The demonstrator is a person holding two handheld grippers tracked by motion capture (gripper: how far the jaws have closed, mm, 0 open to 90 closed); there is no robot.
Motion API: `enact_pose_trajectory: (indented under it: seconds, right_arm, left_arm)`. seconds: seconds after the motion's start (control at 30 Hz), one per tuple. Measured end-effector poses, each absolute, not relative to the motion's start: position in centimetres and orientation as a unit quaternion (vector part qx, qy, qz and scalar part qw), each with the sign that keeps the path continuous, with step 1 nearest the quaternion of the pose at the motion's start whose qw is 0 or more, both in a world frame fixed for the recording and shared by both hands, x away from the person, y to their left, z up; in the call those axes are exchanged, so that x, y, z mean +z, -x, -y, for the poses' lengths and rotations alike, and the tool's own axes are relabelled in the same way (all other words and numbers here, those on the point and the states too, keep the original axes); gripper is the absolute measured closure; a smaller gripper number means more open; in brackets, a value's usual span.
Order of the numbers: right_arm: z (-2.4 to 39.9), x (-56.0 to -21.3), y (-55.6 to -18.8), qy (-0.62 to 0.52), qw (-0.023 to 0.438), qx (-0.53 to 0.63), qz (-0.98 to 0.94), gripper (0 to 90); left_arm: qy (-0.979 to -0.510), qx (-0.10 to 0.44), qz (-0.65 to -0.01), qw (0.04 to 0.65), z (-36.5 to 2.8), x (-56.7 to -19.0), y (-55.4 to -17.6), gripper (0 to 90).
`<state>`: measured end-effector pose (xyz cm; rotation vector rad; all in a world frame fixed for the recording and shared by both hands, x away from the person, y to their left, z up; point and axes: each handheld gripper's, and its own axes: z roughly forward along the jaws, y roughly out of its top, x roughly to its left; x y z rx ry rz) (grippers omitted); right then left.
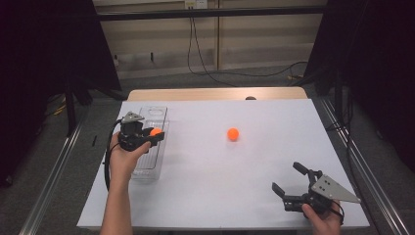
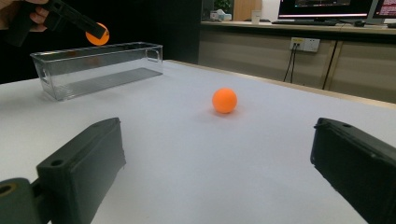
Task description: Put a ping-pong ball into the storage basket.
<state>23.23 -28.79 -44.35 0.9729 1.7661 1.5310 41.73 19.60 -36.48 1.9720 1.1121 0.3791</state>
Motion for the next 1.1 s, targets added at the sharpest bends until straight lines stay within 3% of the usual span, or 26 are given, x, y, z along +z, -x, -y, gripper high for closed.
enact_pose_trajectory:
  seconds: [1.1]
  right_arm:
    - [28.7,-44.3,-23.2,-0.366,0.3,0.577,-0.665,2.3]
  left_arm:
    - [-0.775,0.165,-0.47,0.39,-20.8,-37.5,-42.2,50.2]
